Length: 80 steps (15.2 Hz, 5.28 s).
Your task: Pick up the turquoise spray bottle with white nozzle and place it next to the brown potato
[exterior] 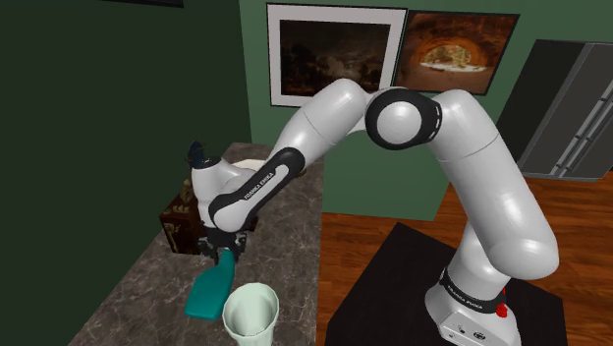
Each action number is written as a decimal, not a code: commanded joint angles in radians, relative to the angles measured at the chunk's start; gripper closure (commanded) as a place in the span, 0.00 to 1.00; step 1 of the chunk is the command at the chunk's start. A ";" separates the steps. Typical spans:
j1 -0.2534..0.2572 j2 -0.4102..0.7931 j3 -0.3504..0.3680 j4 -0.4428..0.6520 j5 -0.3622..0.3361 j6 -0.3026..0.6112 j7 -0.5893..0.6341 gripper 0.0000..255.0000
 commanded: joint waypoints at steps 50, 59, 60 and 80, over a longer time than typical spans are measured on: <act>-0.496 -0.342 -0.091 -0.188 0.144 -0.150 -0.642 1.00; -0.619 -0.260 -0.146 -0.053 0.149 -0.204 -0.826 1.00; -0.632 -0.247 -0.151 -0.032 0.149 -0.212 -0.845 1.00; -0.646 -0.079 -0.173 -0.021 0.132 -0.055 -0.870 1.00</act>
